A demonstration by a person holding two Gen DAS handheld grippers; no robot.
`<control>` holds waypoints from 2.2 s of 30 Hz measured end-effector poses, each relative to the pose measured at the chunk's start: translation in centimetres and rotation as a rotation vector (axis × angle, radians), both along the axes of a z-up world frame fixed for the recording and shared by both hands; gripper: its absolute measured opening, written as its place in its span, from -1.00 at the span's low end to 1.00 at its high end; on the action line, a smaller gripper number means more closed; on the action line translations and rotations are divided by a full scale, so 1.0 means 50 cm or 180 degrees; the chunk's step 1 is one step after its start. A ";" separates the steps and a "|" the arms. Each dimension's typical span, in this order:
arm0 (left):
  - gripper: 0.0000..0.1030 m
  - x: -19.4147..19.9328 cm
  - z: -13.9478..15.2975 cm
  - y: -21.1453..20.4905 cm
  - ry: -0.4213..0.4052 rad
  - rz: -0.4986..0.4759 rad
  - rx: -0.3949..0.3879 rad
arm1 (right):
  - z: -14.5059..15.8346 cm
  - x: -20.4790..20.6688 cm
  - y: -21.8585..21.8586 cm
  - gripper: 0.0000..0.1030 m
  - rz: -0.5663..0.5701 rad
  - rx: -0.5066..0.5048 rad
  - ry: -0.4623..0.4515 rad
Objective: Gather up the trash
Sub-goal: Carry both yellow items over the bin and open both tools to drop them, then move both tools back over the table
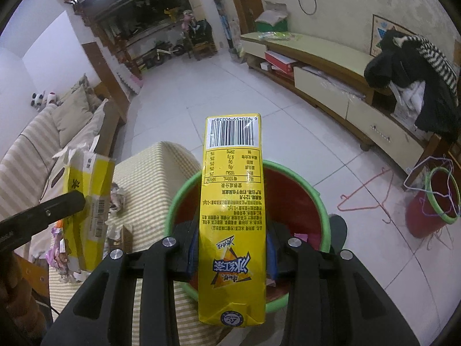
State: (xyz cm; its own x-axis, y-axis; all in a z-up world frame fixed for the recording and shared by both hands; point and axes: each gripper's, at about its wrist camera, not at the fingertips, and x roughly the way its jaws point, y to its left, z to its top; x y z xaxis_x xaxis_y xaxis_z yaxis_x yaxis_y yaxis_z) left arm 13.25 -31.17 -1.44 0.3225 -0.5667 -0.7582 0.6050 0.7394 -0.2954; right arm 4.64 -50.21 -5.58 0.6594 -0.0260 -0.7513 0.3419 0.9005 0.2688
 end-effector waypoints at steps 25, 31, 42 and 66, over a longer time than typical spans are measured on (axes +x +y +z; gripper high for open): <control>-0.28 0.039 -0.047 -0.118 0.0275 -0.0254 -0.0093 | -0.071 0.010 -0.041 -0.02 -0.0094 0.0042 0.0157; 0.21 0.046 -0.034 -0.086 0.0259 -0.0099 -0.0190 | -0.065 0.003 -0.040 0.25 -0.0106 0.0028 0.0129; 0.89 0.042 0.022 0.066 -0.0070 0.0547 -0.0089 | -0.008 0.008 0.056 0.76 0.0138 -0.0111 -0.0012; 0.89 -0.085 0.065 0.627 -0.0357 0.1976 0.0257 | 0.056 0.024 0.419 0.86 0.0850 -0.0540 -0.0334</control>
State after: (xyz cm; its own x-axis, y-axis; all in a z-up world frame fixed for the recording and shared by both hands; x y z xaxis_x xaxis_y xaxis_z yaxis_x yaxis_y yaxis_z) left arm 8.98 0.19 1.82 0.6527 -0.1910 -0.7332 0.0803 0.9797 -0.1837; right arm 5.83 -29.27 -2.77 0.7334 0.0391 -0.6787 0.0663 0.9895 0.1286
